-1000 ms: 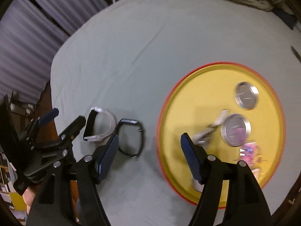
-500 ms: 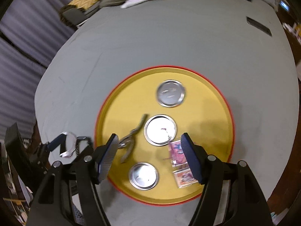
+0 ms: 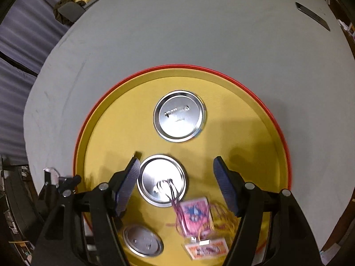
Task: Organize jewelry
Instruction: 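Move both open tools back over the tray, then move the left tool to the silver mesh watch while the right tool approaches a silver pin button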
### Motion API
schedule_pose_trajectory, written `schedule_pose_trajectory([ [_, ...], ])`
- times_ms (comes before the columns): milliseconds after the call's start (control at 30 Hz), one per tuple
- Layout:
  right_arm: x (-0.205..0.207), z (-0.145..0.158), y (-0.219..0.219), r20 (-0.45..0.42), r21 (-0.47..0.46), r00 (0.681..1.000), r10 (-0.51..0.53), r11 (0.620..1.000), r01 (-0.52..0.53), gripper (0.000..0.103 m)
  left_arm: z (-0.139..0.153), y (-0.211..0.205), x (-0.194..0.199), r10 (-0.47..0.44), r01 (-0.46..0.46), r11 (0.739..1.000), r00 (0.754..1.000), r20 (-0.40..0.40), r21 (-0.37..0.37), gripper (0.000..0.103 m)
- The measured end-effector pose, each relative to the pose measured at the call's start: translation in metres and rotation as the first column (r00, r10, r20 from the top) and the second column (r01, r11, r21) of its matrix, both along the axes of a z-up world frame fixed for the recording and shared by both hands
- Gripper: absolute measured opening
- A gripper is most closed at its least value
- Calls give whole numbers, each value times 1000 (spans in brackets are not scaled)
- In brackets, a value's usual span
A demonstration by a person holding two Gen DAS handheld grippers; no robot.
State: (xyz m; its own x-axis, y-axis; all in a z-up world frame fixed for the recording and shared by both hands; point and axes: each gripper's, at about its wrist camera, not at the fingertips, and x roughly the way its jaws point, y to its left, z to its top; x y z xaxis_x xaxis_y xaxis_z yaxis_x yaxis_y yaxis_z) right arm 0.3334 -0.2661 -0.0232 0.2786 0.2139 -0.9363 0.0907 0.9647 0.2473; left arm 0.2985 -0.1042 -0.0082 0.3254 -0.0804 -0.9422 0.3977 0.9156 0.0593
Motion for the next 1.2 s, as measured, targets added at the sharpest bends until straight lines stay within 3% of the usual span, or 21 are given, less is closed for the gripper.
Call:
schedule_pose_trajectory([
  [100, 14, -8, 5, -5, -23, 1000, -1, 1000, 1, 65, -11, -4, 0, -18, 18, 999, 1000, 1, 31, 97],
  [333, 40, -23, 20, -37, -71, 999, 7, 997, -10, 65, -18, 4, 10, -13, 13, 999, 1000, 2, -46, 97],
  [700, 54, -32, 36, -61, -194, 998, 16, 981, -28, 65, -19, 11, 10, -22, 25, 998, 999, 43, -65, 97],
  [1067, 54, -30, 60, -66, -197, 996, 57, 978, -69, 65, -20, 5, -1, -19, 22, 998, 999, 41, -63, 97],
  [1200, 57, -33, 62, -78, -202, 994, 77, 975, -92, 78, -21, 2, 2, -18, 21, 998, 999, 37, -61, 97],
])
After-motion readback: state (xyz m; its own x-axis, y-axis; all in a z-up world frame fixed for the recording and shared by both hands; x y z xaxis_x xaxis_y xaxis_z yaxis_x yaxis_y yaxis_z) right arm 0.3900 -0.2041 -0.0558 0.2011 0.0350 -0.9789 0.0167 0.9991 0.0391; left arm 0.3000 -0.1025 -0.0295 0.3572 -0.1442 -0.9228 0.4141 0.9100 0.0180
